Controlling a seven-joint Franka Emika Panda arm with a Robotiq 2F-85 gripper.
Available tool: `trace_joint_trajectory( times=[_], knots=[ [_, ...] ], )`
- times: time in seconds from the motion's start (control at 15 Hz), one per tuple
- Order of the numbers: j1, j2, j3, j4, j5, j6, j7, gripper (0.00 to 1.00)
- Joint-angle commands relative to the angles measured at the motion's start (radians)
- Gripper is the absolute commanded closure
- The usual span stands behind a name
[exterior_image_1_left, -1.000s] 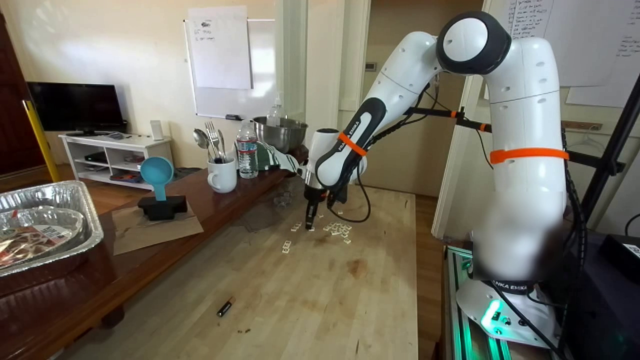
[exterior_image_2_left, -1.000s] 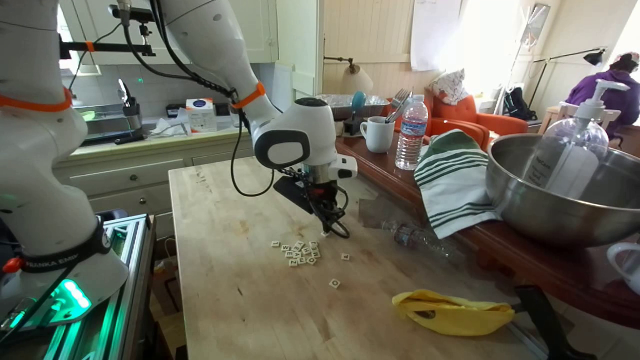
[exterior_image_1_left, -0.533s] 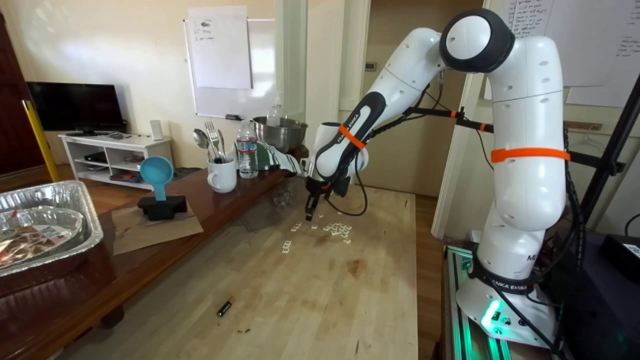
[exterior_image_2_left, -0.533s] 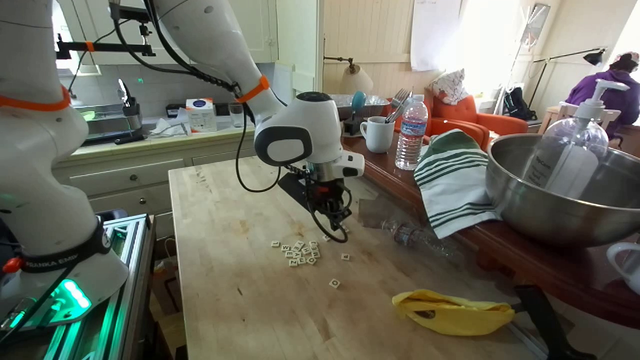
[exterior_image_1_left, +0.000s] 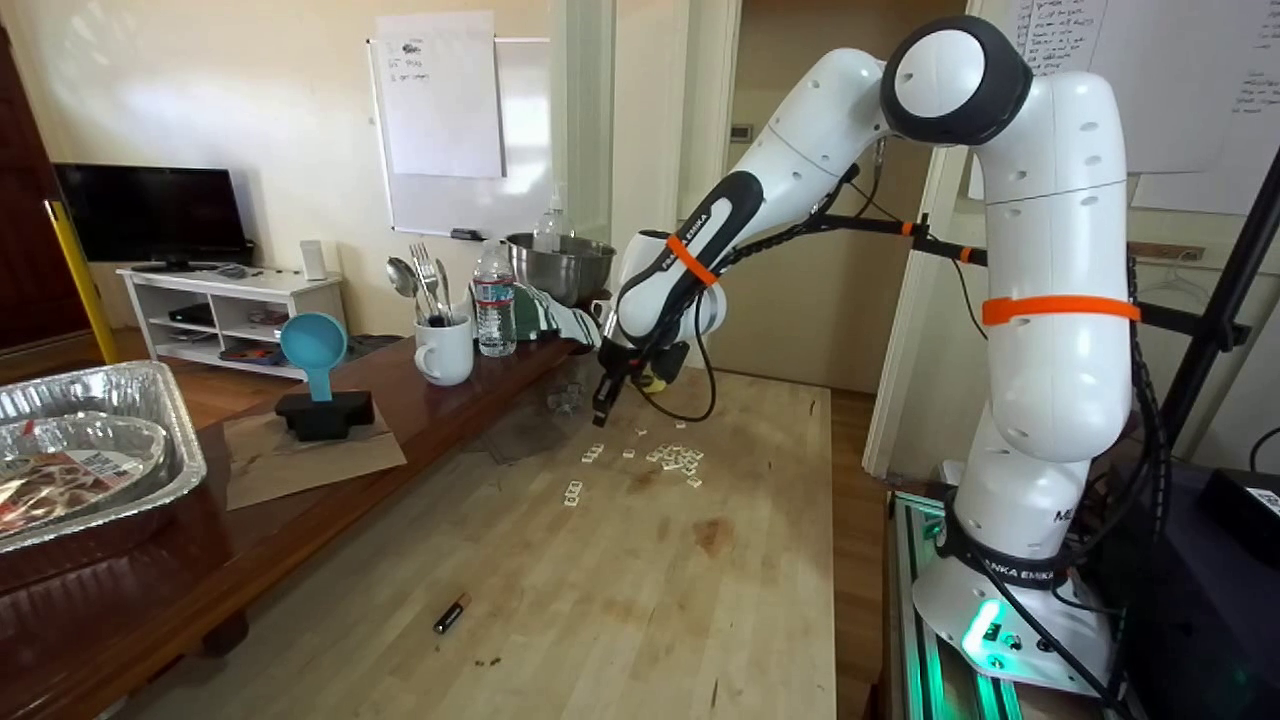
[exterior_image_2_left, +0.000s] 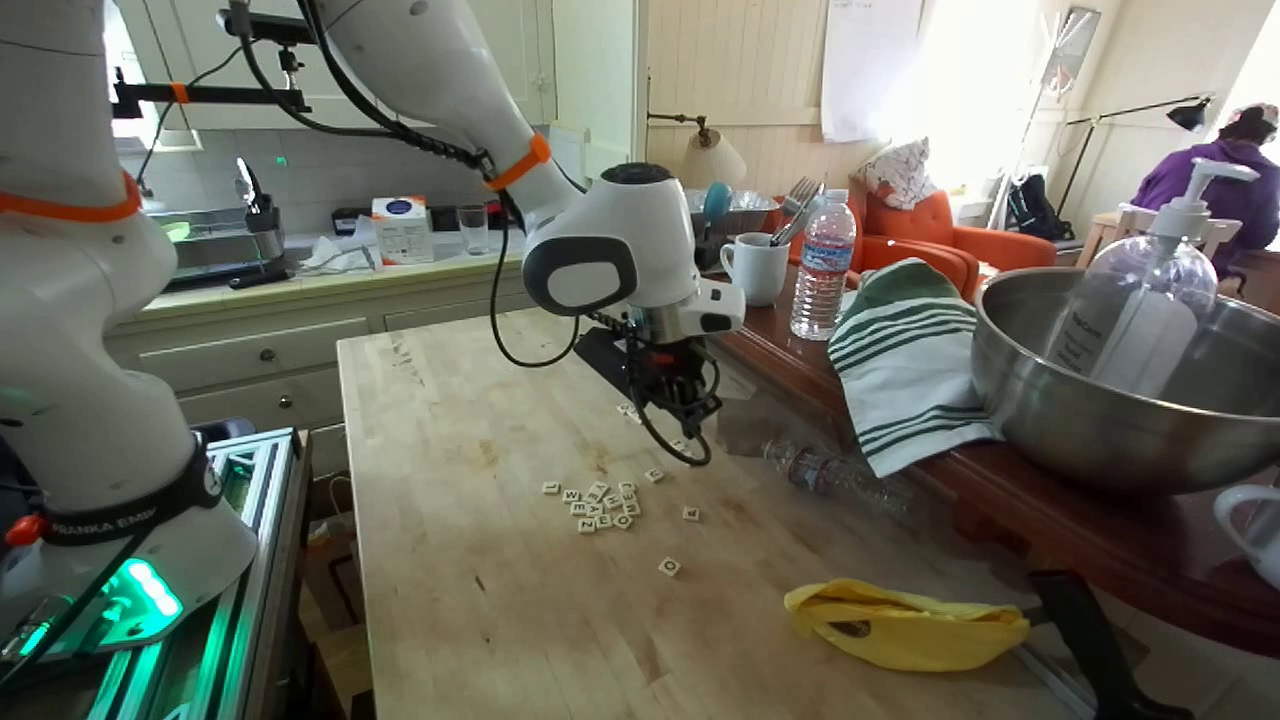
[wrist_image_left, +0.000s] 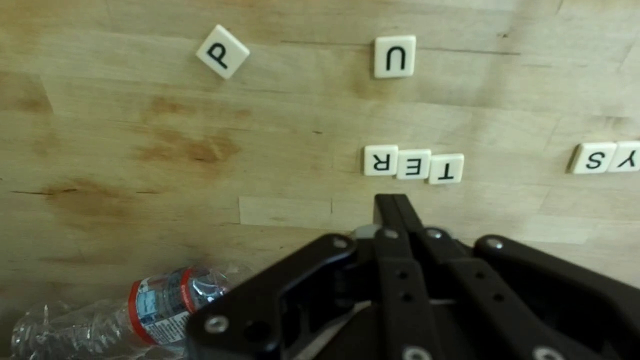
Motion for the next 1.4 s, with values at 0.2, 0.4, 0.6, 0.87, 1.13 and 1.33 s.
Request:
trace_joint_trajectory(
  times=[0.2, 0.4, 0.6, 0.87, 1.13, 1.33],
  knots=[
    [-0.026, 0.079, 0.025, 0.057, 0.044, 0.021, -0.041, 1.00],
    [-0.028, 0.104, 0.022, 0.068, 0.025, 0.017, -0.042, 1.00],
    [-0.029, 0.121, 0.021, 0.069, 0.012, 0.015, -0.042, 1.00],
    [-0.031, 0.136, 0.025, 0.067, 0.004, 0.017, -0.050, 1.00],
    [-0.031, 0.138, 0.031, 0.068, 0.007, 0.024, -0.054, 1.00],
    [-0.026, 0.139, 0.037, 0.067, 0.004, 0.025, -0.054, 1.00]
  ],
)
